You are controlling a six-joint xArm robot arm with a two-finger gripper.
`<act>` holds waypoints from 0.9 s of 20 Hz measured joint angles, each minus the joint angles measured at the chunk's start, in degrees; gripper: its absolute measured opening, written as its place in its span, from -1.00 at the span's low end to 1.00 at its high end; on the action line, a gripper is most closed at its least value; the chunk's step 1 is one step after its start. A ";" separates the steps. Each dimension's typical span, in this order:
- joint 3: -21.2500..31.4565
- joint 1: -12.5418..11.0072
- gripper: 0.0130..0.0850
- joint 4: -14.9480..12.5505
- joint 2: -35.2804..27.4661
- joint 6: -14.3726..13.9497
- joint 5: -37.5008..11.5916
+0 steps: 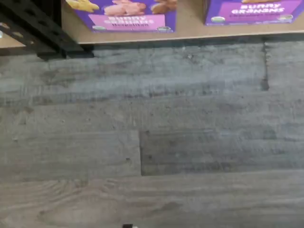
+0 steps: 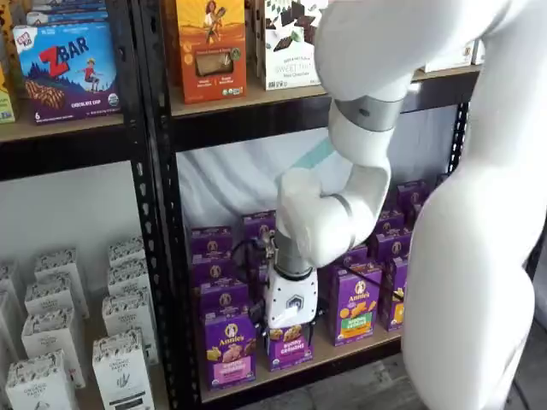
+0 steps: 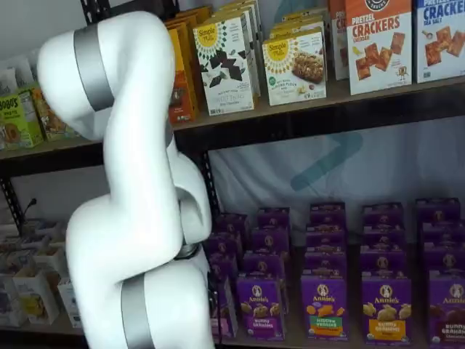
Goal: Pick up the purple box with a pink patch in the middle, on the bottom shelf, the first box from the left
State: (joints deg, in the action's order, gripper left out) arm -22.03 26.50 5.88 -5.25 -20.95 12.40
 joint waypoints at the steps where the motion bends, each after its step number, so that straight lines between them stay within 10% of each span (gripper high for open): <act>1: -1.00 0.04 1.00 0.50 -1.09 0.46 -0.05; 13: -11.74 -4.49 1.00 -3.21 -10.78 1.28 1.20; 18: -16.51 -5.43 1.00 -0.81 -15.09 4.57 1.81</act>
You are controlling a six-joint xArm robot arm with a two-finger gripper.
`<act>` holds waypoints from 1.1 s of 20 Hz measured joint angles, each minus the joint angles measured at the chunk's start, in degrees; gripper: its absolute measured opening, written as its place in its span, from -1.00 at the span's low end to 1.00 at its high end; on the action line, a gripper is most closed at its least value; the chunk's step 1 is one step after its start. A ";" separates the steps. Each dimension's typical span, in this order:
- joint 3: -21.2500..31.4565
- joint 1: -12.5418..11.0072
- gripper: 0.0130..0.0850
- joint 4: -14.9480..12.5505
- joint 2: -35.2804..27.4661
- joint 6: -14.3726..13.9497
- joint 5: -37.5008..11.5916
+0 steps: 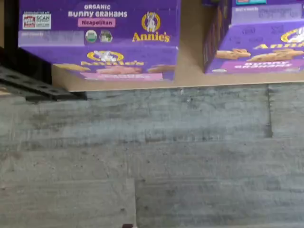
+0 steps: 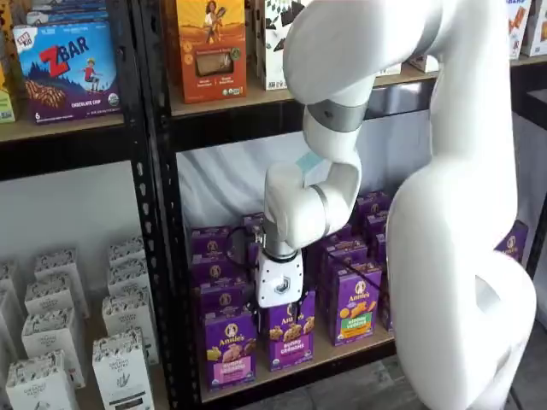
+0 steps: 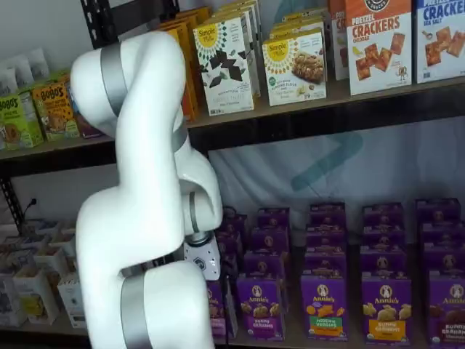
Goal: Pick up the purple box with a pink patch in the middle, on the bottom shelf, the first box from the left
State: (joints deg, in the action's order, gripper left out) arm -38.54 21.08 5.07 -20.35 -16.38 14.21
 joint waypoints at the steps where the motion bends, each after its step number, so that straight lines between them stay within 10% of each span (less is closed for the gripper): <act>1: -0.82 -0.15 1.00 0.36 -0.87 0.50 0.02; 9: -5.58 -0.25 1.00 4.08 -6.17 4.30 -1.10; 22: -13.64 -0.44 1.00 2.60 -11.59 2.92 1.76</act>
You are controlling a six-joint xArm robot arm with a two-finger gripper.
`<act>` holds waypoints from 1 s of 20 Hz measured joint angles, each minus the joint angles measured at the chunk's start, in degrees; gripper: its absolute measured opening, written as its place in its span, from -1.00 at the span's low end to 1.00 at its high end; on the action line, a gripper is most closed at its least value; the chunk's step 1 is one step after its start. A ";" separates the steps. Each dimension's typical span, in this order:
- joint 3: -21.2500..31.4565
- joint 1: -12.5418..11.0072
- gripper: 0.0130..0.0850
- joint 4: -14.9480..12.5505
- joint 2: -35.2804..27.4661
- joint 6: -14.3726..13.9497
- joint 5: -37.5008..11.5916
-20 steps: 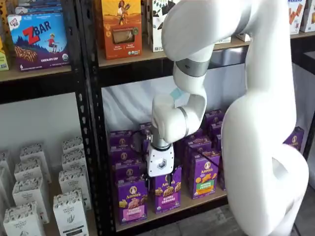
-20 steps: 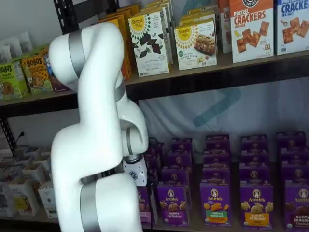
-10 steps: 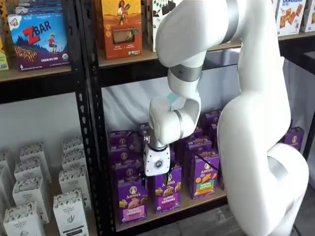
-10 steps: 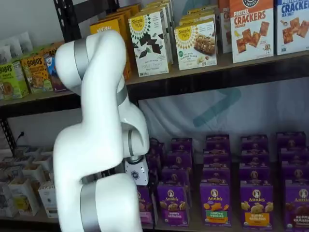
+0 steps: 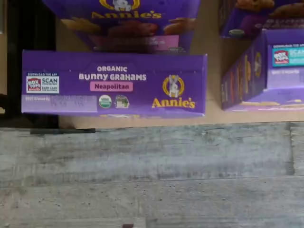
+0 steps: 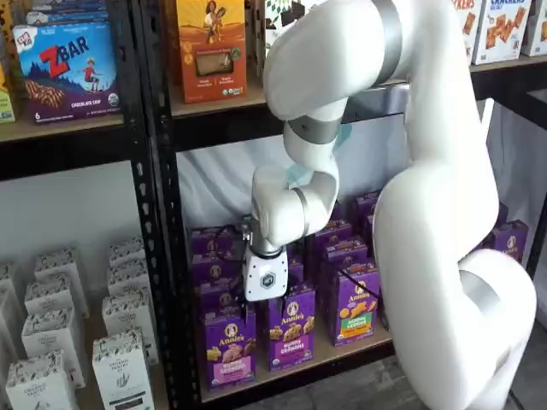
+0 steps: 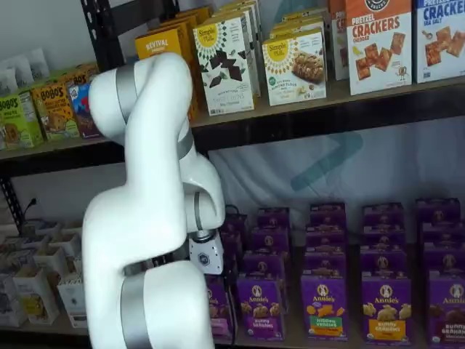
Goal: Pick up the purple box with a pink patch in the middle, on the bottom shelf, the first box from the left
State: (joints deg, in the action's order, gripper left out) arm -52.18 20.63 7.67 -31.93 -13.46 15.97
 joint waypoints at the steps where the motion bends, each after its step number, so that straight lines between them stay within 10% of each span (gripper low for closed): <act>1: -0.58 0.05 1.00 0.62 -0.49 0.53 0.19; 20: -11.18 -0.88 1.00 1.49 -8.24 2.15 2.41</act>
State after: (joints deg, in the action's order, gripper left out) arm -63.36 19.75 9.16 -40.18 -11.32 18.38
